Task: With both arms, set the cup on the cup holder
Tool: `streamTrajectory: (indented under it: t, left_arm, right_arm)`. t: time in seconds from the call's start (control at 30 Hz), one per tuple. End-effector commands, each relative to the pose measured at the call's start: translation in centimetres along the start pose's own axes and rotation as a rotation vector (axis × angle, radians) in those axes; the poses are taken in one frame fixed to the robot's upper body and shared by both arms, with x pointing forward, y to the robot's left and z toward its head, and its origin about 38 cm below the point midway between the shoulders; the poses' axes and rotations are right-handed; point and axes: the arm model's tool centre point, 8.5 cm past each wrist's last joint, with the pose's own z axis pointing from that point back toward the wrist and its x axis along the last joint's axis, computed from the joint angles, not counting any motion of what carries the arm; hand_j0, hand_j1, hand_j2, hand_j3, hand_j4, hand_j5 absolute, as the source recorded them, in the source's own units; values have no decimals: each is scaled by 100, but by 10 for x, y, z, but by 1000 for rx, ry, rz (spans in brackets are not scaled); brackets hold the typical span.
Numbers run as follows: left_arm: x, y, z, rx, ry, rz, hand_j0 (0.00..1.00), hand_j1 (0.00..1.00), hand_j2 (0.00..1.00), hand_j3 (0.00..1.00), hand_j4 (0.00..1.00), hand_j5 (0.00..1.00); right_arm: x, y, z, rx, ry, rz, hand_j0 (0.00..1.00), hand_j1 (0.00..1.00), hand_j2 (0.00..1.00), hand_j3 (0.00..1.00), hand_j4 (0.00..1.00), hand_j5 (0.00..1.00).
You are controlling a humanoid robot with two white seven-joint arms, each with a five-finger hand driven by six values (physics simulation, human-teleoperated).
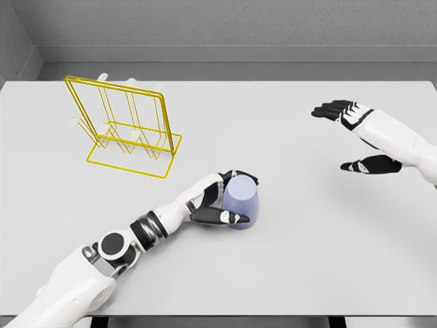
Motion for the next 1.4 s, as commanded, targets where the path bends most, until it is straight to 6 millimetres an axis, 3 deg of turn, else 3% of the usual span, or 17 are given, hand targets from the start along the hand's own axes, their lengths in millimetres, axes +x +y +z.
streamTrajectory:
  t: [0.0, 0.23, 0.57, 1.17, 1.37]
  left_arm:
    - [14, -1, -1, -9, -40, -8, 67, 67, 67, 67, 67, 67]
    - [25, -1, 13, -6, -60, -22, 67, 67, 67, 67, 67, 67]
    - [57, 1, 43, -3, -119, -66, 68, 68, 68, 68, 68, 68]
    - [88, 57, 118, 54, -193, -191, 67, 67, 67, 67, 67, 67]
    - [100, 71, 127, 82, -208, -205, 67, 67, 67, 67, 67, 67]
  right_arm:
    - [0, -1, 0, -5, -1, -6, 100, 100, 100, 100, 100, 100]
    - [0, 0, 0, -5, -1, -8, 100, 100, 100, 100, 100, 100]
    - [1, 0, 0, -5, -2, -7, 100, 100, 100, 100, 100, 100]
    - [1, -1, 0, -6, -5, -6, 100, 100, 100, 100, 100, 100]
    - [1, -1, 0, -5, -5, -5, 100, 100, 100, 100, 100, 100]
